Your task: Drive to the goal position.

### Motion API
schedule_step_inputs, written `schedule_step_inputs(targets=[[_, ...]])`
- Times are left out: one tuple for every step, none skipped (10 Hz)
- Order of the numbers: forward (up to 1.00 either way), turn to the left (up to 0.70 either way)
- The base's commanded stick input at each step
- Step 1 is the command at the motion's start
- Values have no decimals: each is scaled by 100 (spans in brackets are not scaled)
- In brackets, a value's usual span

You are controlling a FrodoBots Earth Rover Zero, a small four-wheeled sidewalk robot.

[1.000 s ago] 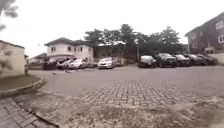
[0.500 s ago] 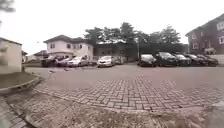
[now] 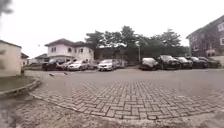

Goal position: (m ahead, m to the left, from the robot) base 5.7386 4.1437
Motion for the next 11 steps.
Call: schedule_step_inputs(targets=[[50,0],[50,0],[50,0],[50,0],[50,0],[50,0],[50,0],[50,0],[50,0],[50,0],[50,0]])
